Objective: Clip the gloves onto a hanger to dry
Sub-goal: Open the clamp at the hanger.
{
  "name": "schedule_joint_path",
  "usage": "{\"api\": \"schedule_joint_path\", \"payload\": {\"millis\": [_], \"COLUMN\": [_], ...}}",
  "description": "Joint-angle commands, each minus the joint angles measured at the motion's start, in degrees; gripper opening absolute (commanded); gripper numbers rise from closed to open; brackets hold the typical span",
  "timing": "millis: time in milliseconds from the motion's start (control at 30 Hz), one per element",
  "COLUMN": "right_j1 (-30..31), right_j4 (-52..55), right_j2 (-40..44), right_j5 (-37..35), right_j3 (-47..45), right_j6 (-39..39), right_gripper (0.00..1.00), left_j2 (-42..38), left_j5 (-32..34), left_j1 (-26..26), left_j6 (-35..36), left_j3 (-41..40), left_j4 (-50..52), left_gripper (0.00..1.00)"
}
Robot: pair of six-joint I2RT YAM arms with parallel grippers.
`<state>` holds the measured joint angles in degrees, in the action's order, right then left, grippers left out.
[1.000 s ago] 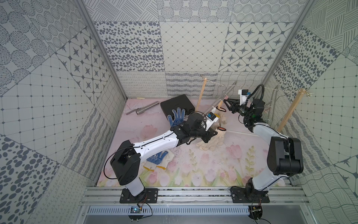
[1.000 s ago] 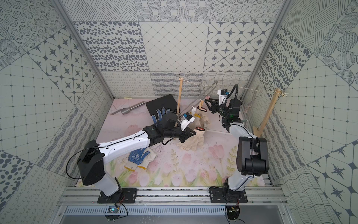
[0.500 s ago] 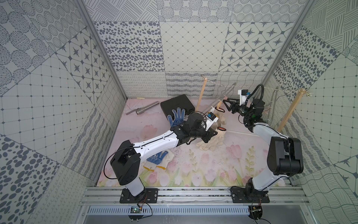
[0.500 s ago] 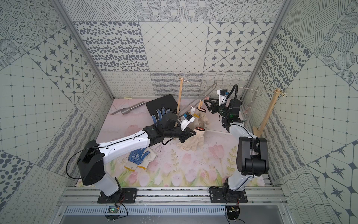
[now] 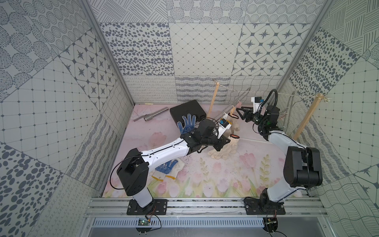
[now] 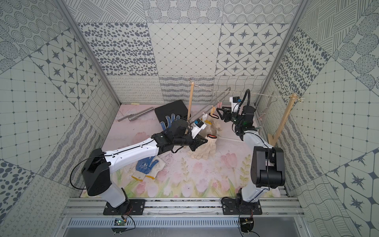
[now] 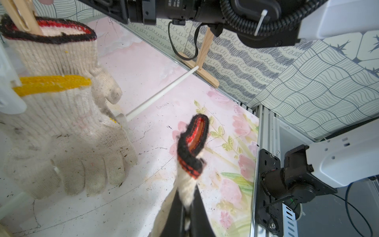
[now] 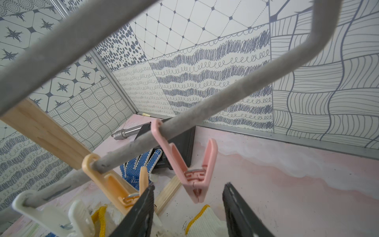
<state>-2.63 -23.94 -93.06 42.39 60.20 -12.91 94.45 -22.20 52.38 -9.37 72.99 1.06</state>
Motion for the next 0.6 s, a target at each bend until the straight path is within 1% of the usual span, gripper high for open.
{"api": "schedule_joint_path", "payload": {"millis": [0, 100, 400, 567], "right_j1": [0.3, 0.3, 1.1, 1.1], "right_j4": [0.0, 0.5, 7.8, 9.0], "right_j2": [-1.2, -2.0, -4.6, -3.0], "right_j5": [0.5, 0.4, -2.0, -3.1], "right_j3": [3.7, 5.3, 10.7, 8.7], "right_j6": [1.7, 1.8, 4.7, 7.0], "right_gripper": [0.58, 0.60, 0.65, 0.67], "left_j2": [0.2, 0.1, 0.1, -0.1], "left_j5": [-0.6, -0.5, -0.2, 0.0], "left_j1": [0.3, 0.3, 0.2, 0.2], "left_j6": [0.6, 0.7, 1.3, 1.5], "left_j3": [0.6, 0.7, 1.1, 1.0], "left_j4": [-0.4, -0.3, 0.3, 0.4], "left_gripper": [0.00, 0.00, 0.00, 0.00]}}
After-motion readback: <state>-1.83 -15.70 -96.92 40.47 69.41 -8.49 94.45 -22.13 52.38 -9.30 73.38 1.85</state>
